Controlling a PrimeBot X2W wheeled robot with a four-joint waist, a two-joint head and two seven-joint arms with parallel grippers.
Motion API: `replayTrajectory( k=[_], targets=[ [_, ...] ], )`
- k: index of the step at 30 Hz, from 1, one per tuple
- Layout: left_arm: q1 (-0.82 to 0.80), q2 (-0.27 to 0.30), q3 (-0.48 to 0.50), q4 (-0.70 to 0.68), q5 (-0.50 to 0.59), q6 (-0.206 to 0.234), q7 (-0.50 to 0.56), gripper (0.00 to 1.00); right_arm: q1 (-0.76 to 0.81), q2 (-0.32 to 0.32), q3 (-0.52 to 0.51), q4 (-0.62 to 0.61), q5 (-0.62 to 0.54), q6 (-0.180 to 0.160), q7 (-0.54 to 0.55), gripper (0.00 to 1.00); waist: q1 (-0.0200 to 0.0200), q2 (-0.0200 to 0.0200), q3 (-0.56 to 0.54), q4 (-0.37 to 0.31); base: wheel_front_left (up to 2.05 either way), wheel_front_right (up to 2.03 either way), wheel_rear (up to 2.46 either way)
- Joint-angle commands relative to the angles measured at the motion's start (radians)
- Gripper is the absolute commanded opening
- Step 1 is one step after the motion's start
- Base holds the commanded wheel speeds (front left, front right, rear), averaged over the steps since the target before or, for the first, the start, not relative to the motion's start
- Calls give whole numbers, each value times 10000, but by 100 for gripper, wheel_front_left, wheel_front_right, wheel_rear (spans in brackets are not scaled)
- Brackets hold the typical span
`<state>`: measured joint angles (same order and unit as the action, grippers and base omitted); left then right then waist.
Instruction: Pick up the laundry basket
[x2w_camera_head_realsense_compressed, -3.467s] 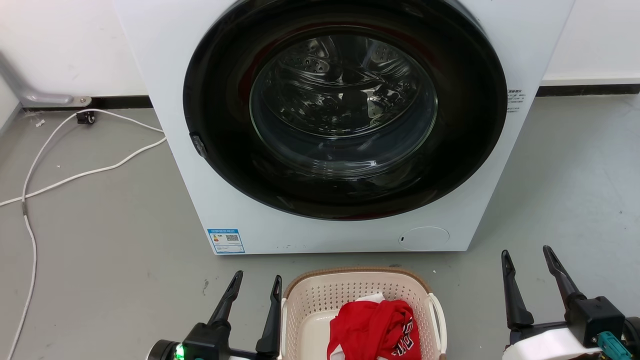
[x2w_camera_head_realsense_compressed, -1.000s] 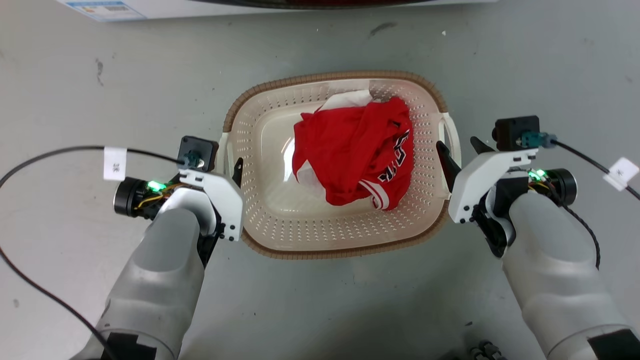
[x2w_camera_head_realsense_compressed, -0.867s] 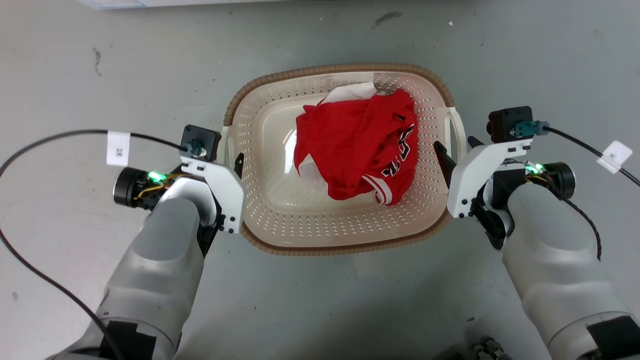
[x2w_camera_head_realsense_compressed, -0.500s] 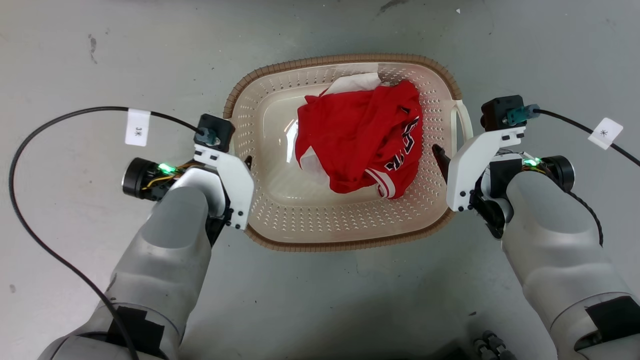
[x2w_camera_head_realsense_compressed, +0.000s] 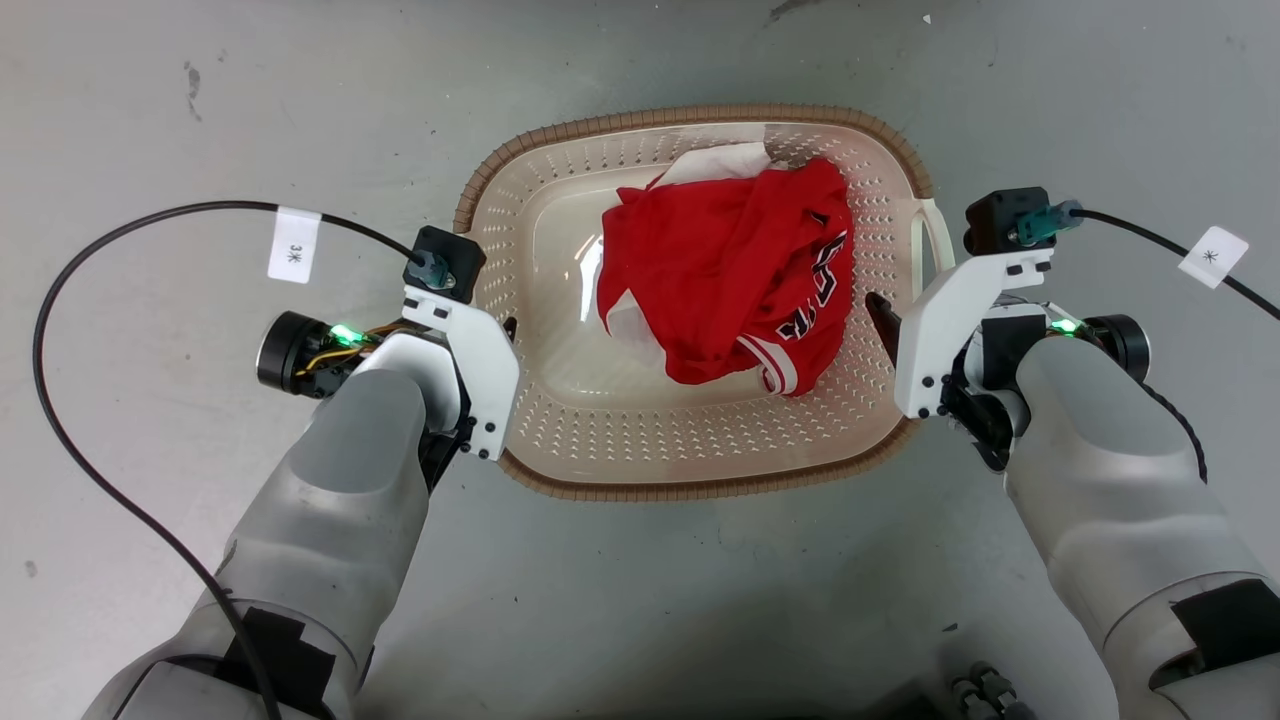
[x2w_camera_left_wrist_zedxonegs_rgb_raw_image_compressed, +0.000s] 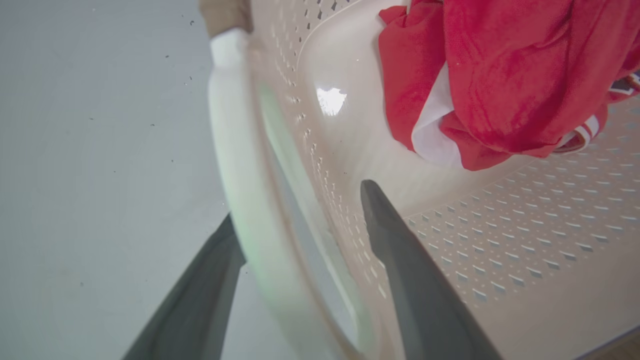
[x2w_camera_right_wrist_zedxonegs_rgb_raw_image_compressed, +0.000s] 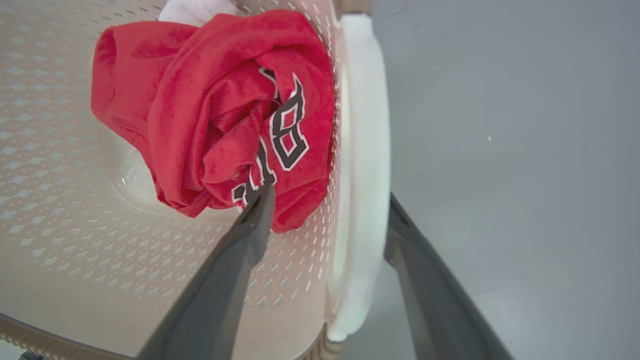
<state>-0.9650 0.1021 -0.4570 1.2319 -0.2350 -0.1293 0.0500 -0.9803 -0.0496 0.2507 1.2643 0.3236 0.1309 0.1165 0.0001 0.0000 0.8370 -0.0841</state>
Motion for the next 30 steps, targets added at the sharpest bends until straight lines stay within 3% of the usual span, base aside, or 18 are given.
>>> replayTrajectory(
  k=[1, 3, 4, 5, 6, 7, 20, 30],
  targets=[
    [11, 31, -114, -49, -209, -9, 20, 100, -126, -13, -41, 78, 40, -4, 27, 100, -1, 0, 0, 23, 0, 0, 0],
    [58, 62, -254, -77, -382, -9, 44, 100, -82, -13, -62, 122, 91, -3, 144, 100, -1, 0, -12, 26, 0, 0, 0],
    [84, 74, -313, -83, -480, -10, 75, 91, -37, -14, -97, 145, 163, -3, 224, 98, -1, 0, -14, 22, 0, 0, 0],
    [99, 89, -390, -99, -568, -10, 90, 36, -12, -13, -78, 158, 183, -3, 301, 45, -1, 0, -10, 21, 0, 0, 0],
    [118, 93, -453, -125, -686, -10, 128, 0, -11, -11, -56, 164, 157, -3, 318, 4, -1, 0, -2, 17, 0, 0, 0],
    [131, 110, -530, -161, -798, -10, 167, 0, -13, -11, -45, 180, 112, -3, 317, 0, -1, 0, 6, 17, 0, 0, 0],
    [396, 279, -1587, -649, -1954, -14, 633, 0, 153, 9, 178, 209, 154, -3, 446, 0, -1, 0, -199, 44, 0, 0, 0],
    [1074, 387, -2991, -1492, -3489, -55, 1906, 0, 441, -181, 212, 219, -496, -3, 2024, 0, -1, 0, -1958, 124, 0, 0, 0]
  ],
)
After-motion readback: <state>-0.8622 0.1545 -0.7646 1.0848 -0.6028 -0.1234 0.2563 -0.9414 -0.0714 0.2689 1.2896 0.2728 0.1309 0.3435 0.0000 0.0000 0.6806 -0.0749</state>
